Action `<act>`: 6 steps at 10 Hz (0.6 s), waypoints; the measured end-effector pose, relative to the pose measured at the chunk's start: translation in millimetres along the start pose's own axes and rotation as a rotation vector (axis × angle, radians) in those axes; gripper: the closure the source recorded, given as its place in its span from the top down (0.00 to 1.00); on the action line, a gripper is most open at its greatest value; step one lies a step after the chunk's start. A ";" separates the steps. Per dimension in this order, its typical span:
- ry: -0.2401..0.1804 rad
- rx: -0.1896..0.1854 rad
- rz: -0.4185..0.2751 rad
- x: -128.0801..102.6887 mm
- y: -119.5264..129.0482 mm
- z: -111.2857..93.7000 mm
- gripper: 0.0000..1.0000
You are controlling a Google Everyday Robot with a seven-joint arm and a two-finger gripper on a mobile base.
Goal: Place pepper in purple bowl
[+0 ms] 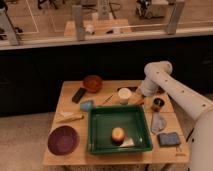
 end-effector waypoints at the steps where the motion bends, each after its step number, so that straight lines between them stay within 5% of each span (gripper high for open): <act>1: -0.001 0.000 0.002 0.4 0.3 1.3 0.80; 6: -0.010 0.003 0.010 0.4 3.5 8.6 0.80</act>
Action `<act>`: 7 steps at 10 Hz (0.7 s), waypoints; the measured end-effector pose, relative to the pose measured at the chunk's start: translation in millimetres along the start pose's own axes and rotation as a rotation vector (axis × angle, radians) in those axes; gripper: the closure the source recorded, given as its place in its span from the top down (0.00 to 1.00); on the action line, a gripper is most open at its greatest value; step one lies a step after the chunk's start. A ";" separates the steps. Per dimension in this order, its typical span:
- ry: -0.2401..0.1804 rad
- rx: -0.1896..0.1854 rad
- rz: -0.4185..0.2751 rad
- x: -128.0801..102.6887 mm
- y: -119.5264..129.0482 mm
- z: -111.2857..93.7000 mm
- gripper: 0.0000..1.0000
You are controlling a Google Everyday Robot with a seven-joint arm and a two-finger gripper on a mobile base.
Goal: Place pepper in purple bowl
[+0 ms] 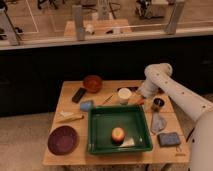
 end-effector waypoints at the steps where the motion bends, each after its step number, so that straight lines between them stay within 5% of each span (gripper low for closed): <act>1: -0.003 0.001 -0.001 -0.8 0.2 1.0 0.80; 7: -0.009 0.009 -0.005 -3.0 -0.7 4.7 0.80</act>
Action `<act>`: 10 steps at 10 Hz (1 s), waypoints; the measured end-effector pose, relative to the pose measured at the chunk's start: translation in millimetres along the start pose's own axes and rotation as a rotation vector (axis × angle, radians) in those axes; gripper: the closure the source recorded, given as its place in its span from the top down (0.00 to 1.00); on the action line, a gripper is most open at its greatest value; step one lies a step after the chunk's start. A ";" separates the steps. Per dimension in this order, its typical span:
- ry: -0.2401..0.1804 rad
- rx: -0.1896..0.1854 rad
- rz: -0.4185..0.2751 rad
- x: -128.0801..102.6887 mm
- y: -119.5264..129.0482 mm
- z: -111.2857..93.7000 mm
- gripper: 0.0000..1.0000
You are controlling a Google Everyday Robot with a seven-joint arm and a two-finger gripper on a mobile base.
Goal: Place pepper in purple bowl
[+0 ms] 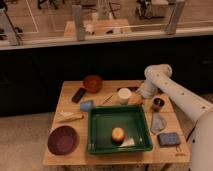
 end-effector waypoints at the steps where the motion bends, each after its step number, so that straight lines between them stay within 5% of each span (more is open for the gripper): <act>1: 0.000 0.003 -0.001 -0.3 -0.3 0.7 0.80; 10: -0.008 -0.012 0.008 0.4 1.1 13.6 0.80</act>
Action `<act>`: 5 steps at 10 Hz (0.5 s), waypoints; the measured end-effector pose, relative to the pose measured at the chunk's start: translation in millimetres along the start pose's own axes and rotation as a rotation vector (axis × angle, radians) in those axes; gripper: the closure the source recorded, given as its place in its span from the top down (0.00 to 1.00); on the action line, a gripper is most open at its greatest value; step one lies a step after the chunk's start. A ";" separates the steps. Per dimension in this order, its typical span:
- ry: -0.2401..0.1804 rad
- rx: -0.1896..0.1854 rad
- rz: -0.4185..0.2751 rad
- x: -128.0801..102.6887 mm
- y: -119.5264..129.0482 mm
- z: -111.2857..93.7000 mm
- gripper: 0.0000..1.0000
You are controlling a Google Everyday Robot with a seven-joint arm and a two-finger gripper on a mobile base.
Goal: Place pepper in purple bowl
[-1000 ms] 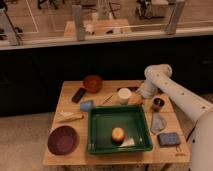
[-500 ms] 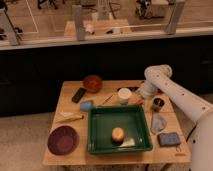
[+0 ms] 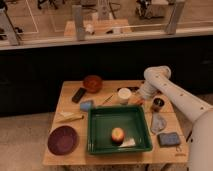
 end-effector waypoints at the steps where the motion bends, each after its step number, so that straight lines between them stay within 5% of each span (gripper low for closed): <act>1: -0.002 -0.004 -0.008 0.5 0.1 4.7 0.80; 5: -0.006 -0.020 -0.028 0.9 -0.4 21.3 0.80</act>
